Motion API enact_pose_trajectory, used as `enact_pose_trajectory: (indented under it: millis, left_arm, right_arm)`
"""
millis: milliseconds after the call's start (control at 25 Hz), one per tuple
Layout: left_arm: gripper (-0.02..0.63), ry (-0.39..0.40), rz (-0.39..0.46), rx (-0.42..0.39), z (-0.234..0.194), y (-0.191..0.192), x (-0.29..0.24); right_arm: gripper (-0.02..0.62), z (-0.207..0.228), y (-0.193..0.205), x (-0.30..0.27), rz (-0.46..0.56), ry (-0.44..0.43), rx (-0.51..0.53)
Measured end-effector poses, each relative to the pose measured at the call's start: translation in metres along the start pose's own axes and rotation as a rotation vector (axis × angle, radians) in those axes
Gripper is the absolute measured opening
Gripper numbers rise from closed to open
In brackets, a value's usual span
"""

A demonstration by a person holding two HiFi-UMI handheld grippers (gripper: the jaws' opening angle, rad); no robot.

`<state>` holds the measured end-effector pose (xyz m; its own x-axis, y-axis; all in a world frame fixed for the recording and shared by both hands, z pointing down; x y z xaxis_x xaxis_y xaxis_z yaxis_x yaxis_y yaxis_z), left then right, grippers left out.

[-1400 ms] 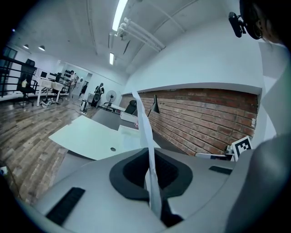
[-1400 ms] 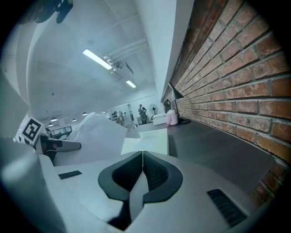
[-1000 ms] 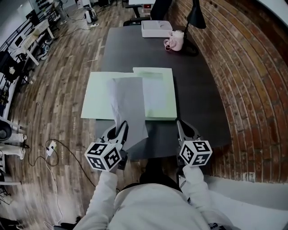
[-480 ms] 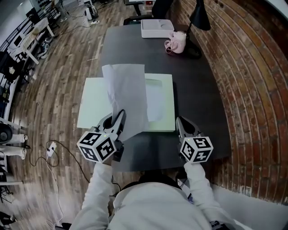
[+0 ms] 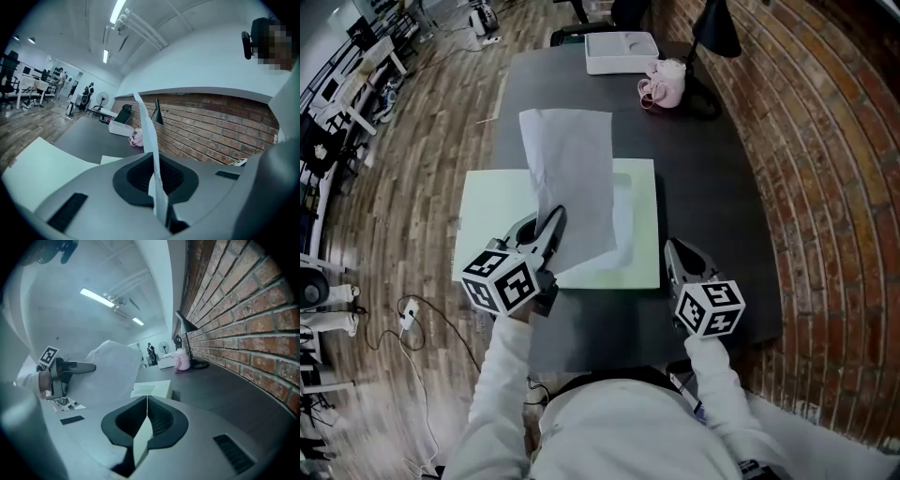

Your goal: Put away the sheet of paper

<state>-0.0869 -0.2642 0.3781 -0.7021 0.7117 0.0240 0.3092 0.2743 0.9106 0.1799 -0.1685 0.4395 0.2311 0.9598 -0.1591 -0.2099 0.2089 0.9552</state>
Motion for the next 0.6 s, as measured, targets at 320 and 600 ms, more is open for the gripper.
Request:
enact_pose_trajectory:
  millis: [320, 600]
  left_arm:
    - [0.017, 0.042, -0.051, 0.023, -0.014, 0.033, -0.023]
    - [0.017, 0.103, -0.184, 0.027, -0.026, 0.058, -0.021]
  right_arm:
    - [0.028, 0.017, 0.001, -0.011, -0.009, 0.000, -0.004]
    - [0.028, 0.018, 0.003, -0.015, -0.014, -0.011, -0.012]
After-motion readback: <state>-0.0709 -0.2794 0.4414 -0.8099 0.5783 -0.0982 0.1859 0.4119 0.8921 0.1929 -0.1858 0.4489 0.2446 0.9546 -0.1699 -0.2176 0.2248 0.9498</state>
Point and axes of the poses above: the fingertips, and each gripper's own axes: x backward along the fingers, z to its right, y out of its underside, the point moved 7 cm from there along x, backward along the fingers, and after that the axes turned 13 degrees about z, right-handed, at the moved point
